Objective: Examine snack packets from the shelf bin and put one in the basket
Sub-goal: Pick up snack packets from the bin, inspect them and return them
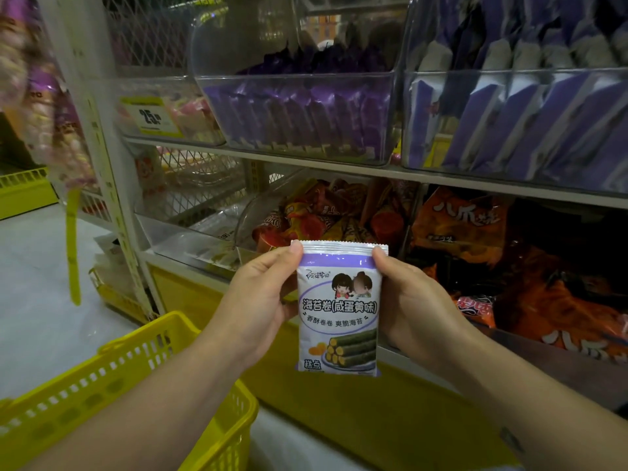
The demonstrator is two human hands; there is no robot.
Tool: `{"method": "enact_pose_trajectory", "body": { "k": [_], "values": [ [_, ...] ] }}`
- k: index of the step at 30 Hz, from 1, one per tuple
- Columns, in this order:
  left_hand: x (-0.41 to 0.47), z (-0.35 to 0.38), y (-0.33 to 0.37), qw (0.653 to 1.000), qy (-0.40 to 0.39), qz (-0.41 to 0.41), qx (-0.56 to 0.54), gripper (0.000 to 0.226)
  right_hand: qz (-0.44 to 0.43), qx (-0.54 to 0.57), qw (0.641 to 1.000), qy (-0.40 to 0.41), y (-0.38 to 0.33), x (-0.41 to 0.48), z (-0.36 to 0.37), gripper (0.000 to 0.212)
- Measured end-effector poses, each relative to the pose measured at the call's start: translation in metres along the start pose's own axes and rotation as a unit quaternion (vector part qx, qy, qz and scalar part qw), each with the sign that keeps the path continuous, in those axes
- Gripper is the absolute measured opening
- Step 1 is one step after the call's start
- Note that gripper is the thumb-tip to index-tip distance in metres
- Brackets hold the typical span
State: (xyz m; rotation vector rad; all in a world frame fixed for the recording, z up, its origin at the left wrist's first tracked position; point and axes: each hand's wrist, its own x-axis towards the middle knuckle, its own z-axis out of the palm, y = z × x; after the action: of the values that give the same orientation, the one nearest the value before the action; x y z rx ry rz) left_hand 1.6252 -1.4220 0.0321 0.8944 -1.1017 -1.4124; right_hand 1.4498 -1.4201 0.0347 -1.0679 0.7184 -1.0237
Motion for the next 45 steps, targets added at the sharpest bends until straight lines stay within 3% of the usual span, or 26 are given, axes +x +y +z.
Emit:
{"method": "enact_pose_trajectory", "body": {
  "k": [7,10,13,17,25,30,32,34,37,41,45],
  "values": [
    [0.002,-0.004,0.011,0.998,0.049,-0.019,-0.04,0.034,0.061,-0.134,0.985,-0.084,-0.001,-0.007,-0.011,0.036],
    [0.003,-0.01,0.015,0.997,0.031,-0.05,-0.057,0.03,0.083,-0.101,0.987,-0.094,-0.002,-0.009,-0.012,0.032],
    [0.002,-0.018,0.018,0.994,-0.065,-0.086,0.006,0.031,0.082,-0.065,0.992,-0.076,-0.005,-0.009,-0.01,0.034],
    [-0.004,-0.025,0.017,0.972,-0.182,-0.141,0.054,0.057,0.076,-0.013,0.996,-0.052,-0.011,-0.01,-0.009,0.037],
    [-0.008,-0.032,0.019,0.972,-0.195,-0.124,0.045,0.052,0.081,0.079,0.993,-0.046,-0.014,-0.011,-0.007,0.048],
    [-0.008,-0.032,0.019,0.972,-0.191,-0.122,0.055,0.055,0.084,0.072,0.994,-0.02,-0.016,-0.012,-0.004,0.049],
    [-0.007,-0.029,0.018,0.978,-0.164,-0.1,0.081,0.055,0.07,0.037,0.997,0.008,-0.016,-0.012,-0.002,0.049],
    [-0.006,-0.026,0.013,0.976,-0.098,-0.014,0.194,0.052,0.036,0.0,0.999,0.037,-0.017,-0.012,0.002,0.047],
    [-0.004,-0.018,0.006,0.924,-0.046,0.136,0.355,0.051,-0.011,-0.01,0.998,0.065,-0.013,-0.011,0.011,0.048],
    [-0.009,-0.006,0.004,0.944,-0.097,0.115,0.294,0.066,-0.036,-0.017,0.998,0.046,-0.008,-0.011,0.02,0.05],
    [-0.009,-0.008,0.01,0.98,-0.111,0.054,0.159,0.066,-0.046,-0.031,0.998,0.038,-0.008,-0.01,0.016,0.03]
  ]
}}
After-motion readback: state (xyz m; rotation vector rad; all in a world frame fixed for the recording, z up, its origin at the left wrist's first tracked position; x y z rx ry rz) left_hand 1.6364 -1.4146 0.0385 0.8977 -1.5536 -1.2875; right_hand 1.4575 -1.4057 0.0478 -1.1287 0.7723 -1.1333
